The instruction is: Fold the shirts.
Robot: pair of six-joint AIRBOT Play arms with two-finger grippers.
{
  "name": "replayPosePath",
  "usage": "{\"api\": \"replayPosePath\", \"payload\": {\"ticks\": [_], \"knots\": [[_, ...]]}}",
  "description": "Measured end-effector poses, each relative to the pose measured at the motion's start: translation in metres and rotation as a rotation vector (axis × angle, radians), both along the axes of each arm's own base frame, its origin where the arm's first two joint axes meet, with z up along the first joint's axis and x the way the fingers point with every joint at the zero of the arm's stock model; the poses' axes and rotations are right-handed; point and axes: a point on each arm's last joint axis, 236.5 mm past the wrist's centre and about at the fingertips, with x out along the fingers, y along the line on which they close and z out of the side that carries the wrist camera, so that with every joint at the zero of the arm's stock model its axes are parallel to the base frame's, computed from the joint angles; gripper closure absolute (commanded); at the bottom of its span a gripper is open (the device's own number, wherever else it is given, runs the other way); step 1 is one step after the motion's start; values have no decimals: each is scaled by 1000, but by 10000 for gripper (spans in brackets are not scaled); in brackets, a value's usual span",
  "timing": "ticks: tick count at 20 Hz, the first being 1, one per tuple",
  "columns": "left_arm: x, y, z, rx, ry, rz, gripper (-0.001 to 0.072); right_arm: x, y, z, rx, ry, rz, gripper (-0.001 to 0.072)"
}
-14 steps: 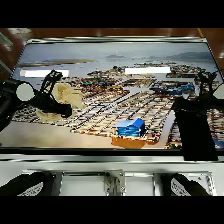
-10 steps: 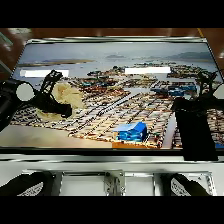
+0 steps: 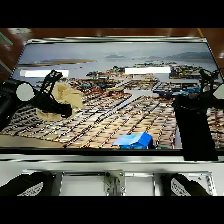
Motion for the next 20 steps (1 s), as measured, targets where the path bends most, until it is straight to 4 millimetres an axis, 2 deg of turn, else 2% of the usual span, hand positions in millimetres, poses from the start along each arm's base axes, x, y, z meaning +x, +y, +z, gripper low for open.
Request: {"api": "replayPosePath", "payload": {"ticks": [5,8,10,11,15,17,20], "knots": [[9,-4,1,-18,-31,6,6,24,-6,11,-17,-110,-24,80],[15,-14,-1,-57,-41,11,4,31,-6,15,-13,-144,-33,80],[26,-10,-6,-58,-49,59,-5,34,-7,17,-12,-159,-37,79],[36,1,-9,-41,-56,105,-11,35,-6,17,-11,-164,-38,80],[86,69,-23,-12,-58,355,-13,36,-6,18,-10,-167,-35,80],[105,101,-42,-49,-13,480,-13,34,-5,16,-10,-158,-29,80],[120,119,-82,-134,92,601,-13,33,-5,16,-14,-155,-19,80]]}}
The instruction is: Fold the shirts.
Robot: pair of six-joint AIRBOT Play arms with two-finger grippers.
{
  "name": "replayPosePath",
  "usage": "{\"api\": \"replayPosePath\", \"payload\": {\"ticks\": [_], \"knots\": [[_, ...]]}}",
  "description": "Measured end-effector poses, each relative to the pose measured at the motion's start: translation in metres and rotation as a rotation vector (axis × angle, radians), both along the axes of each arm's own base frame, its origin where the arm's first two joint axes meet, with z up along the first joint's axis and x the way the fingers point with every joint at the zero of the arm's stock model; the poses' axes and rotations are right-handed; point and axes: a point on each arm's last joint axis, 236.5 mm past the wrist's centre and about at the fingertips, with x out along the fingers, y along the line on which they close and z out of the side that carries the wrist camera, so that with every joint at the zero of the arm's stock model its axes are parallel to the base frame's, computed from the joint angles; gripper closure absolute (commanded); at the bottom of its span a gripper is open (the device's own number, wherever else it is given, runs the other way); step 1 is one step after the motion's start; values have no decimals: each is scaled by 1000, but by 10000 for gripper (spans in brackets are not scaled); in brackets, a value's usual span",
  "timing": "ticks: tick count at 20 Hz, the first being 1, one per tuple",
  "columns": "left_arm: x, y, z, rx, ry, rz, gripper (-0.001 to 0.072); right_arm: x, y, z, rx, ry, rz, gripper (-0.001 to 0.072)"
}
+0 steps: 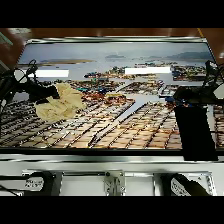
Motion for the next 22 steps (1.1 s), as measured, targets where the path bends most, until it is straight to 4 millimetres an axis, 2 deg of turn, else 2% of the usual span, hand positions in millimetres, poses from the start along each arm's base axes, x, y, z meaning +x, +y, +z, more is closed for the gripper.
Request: {"api": "replayPosePath", "payload": {"ticks": [4,5,6,7,9,10,12,13,15,16,19,20,22], "knots": [[2,8,-53,-74,112,71,9,-1,0,-1,-6,5,13,80],[2,8,-63,-85,128,80,234,-2,1,-1,-7,7,16,80],[2,8,-69,-93,144,94,573,-2,0,-1,-8,6,17,80],[3,9,-73,-98,148,102,672,-2,1,-1,-8,7,18,80],[7,5,-70,-109,137,85,672,-2,1,-1,-6,9,21,80],[11,2,-61,-110,111,60,672,-3,2,-2,-1,13,22,80],[25,-12,-25,-97,13,-23,672,-6,4,-3,7,26,25,80],[30,-25,0,-91,-48,-74,672,-8,6,-4,11,34,28,80],[31,-59,62,-75,-188,-186,672,-11,7,-4,17,44,32,80],[26,-81,96,-72,-263,-247,672,-13,8,-2,19,45,34,80],[-13,-159,194,-126,-482,-415,672,-19,10,17,9,2,46,80],[-30,-185,221,-160,-547,-459,672,-22,11,27,0,-24,56,80],[-64,-231,263,-235,-648,-536,672,-29,13,52,-24,-92,71,80]]}}
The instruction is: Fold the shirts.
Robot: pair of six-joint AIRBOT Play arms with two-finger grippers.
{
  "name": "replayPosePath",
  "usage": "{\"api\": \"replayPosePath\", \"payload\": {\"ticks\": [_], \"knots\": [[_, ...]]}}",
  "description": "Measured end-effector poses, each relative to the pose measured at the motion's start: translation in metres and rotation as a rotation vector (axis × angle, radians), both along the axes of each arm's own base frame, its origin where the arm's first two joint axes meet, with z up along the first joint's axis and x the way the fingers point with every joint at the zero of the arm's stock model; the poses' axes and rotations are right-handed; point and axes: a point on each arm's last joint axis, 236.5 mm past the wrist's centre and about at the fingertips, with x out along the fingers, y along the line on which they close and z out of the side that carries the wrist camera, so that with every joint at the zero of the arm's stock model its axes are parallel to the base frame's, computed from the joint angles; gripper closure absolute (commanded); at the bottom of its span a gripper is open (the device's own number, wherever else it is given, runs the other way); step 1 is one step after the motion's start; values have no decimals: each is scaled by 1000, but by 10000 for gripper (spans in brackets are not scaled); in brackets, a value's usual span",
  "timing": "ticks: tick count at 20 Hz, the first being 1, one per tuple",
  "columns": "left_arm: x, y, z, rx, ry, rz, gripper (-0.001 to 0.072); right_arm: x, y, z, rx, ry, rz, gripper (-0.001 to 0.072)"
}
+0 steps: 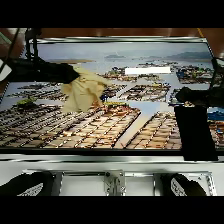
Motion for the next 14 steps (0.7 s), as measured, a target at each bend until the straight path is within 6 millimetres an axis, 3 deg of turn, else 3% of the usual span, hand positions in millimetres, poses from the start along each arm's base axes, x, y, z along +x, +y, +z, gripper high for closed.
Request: {"api": "replayPosePath", "payload": {"ticks": [2,3,5,7,8,10,12,14], "knots": [[-24,-33,15,-39,-30,-61,672,-11,0,24,-31,-65,12,80],[-33,-47,11,-44,-19,-85,671,-17,-1,33,-46,-84,16,80],[-44,-72,-16,-29,40,-126,671,-32,-2,40,-76,-82,27,80],[-50,-92,-63,13,133,-152,670,-49,-2,33,-89,-22,43,80],[-53,-103,-90,39,187,-167,618,-55,0,26,-87,11,51,79],[-63,-123,-137,66,294,-193,-9,-67,2,7,-74,87,65,79],[-72,-139,-173,67,404,-203,-12,-74,9,-17,-41,157,82,78],[-74,-140,-190,59,470,-203,-12,-77,19,-38,5,217,109,77]]}}
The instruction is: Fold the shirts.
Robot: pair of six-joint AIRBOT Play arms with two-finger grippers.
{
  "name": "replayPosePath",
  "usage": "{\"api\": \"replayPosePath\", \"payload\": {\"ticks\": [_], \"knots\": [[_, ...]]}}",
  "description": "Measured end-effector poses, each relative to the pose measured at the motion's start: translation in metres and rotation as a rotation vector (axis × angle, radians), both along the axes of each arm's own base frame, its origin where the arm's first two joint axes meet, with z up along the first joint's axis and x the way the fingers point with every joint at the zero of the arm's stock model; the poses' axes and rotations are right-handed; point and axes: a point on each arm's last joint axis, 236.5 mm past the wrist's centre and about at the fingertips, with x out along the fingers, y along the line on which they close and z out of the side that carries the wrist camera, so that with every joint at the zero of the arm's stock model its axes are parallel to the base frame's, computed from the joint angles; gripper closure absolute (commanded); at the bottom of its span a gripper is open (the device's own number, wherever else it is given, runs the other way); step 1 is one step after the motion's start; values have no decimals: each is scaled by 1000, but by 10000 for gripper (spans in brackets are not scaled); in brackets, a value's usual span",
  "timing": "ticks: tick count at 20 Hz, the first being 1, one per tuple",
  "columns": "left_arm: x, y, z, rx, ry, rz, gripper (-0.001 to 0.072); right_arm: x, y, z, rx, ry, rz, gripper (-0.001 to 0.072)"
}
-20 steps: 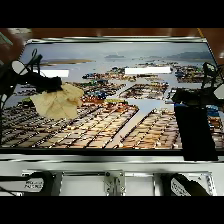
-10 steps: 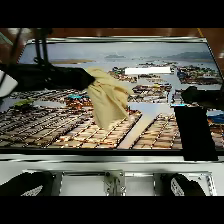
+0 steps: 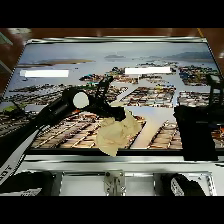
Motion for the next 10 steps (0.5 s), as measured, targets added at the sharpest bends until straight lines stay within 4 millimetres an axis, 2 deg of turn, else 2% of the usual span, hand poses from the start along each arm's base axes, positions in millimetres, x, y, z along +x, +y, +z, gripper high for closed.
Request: {"api": "replayPosePath", "payload": {"ticks": [2,6,8,10], "knots": [[6,19,-3,16,35,4,-12,0,9,-19,45,56,26,78],[9,91,1,78,116,17,-11,3,29,-55,142,176,87,77],[-2,128,-7,106,164,49,-11,3,37,-75,193,247,114,78],[-25,153,-26,125,235,79,-11,3,46,-94,249,317,134,78]]}}
